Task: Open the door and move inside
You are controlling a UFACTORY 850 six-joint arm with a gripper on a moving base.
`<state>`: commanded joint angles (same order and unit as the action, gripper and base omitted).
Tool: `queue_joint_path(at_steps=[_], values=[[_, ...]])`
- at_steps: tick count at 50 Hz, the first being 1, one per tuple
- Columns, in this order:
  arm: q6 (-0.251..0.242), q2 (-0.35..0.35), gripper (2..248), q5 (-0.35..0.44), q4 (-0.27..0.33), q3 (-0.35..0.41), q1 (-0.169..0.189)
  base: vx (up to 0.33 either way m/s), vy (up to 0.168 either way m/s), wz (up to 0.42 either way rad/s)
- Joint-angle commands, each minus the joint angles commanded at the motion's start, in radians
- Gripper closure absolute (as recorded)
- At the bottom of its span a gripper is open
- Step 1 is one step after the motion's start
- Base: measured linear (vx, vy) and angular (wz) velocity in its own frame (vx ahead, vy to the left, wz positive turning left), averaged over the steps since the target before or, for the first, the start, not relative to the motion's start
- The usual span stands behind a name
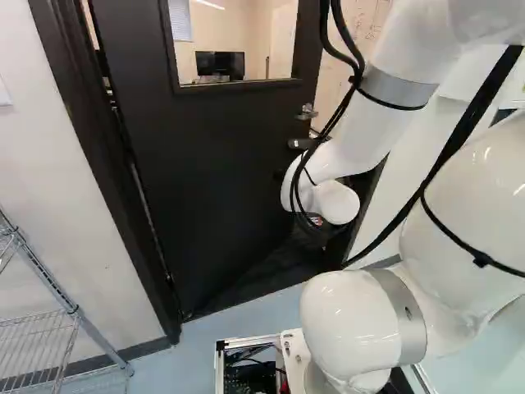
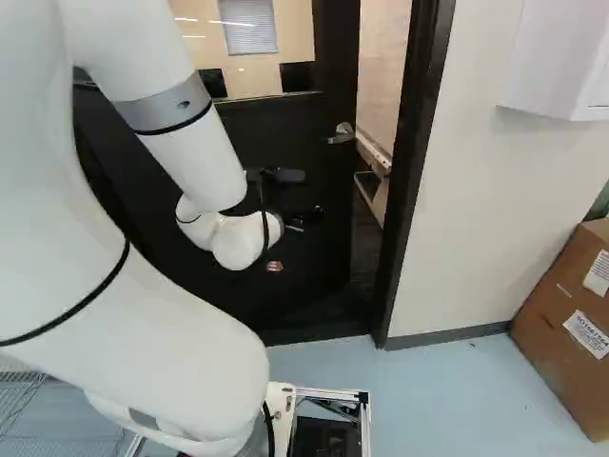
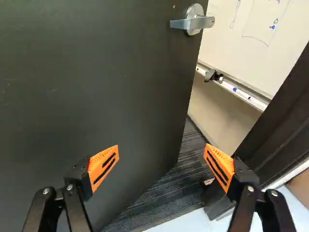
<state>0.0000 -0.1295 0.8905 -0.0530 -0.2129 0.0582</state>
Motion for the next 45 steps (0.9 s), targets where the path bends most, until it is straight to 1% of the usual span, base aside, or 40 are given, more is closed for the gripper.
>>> queue_joint_path(at_steps=[13, 35, 45], values=[[0.0, 0.0, 3, 0.0, 0.0, 0.0, 0.0, 0.109, 0.084, -0.003], [0.0, 0.0, 3, 0.0, 0.0, 0.0, 0.0, 0.11, 0.114, 0.141], [0.0, 0.0, 3, 0.0, 0.0, 0.0, 0.0, 0.108, 0.081, 0.019]])
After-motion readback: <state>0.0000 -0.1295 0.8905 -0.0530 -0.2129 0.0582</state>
